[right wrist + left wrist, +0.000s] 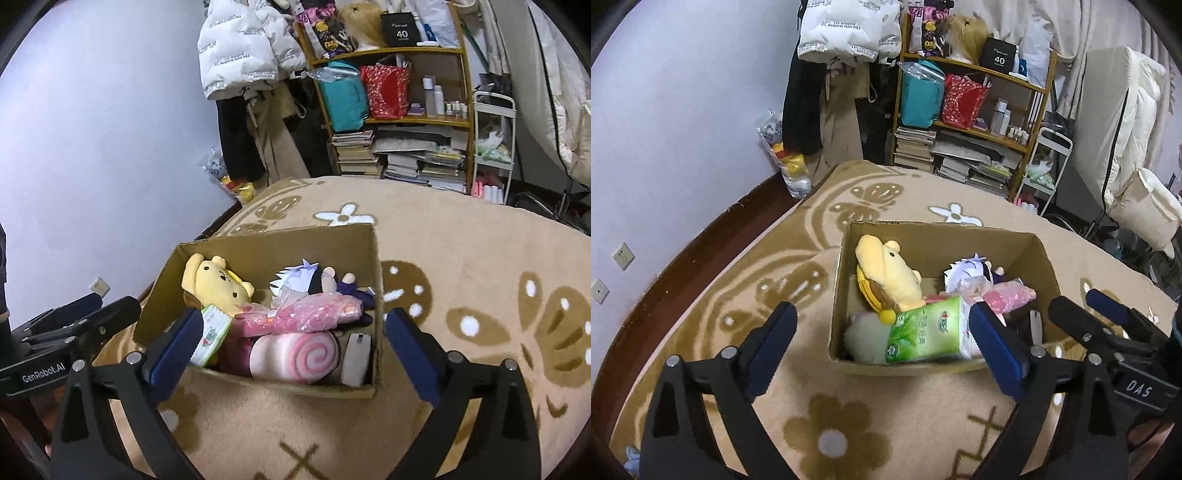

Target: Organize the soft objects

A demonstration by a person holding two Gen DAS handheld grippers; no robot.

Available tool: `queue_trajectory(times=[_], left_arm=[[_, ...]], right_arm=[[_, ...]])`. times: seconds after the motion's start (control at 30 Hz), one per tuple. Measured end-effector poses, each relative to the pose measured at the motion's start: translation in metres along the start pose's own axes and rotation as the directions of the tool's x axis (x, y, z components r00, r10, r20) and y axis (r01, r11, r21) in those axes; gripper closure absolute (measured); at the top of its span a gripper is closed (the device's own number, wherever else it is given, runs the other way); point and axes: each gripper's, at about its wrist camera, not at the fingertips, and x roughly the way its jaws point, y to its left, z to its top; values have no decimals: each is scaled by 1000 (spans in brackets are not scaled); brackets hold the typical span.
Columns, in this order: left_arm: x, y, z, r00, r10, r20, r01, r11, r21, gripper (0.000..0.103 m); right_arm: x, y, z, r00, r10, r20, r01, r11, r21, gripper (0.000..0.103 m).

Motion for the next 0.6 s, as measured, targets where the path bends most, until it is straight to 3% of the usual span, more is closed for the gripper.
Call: queue_trajectory(times=[0.33, 0.6], left_arm=[[-49, -4, -13, 998, 68, 12, -69, 994, 79, 6], [-99, 1, -30, 994, 105, 31, -107, 992, 73, 6]], right_arm=[[-54, 18, -4, 999, -22, 44, 23, 999, -38, 0], [-100, 33, -12, 996, -1, 87, 5, 999, -44, 0]])
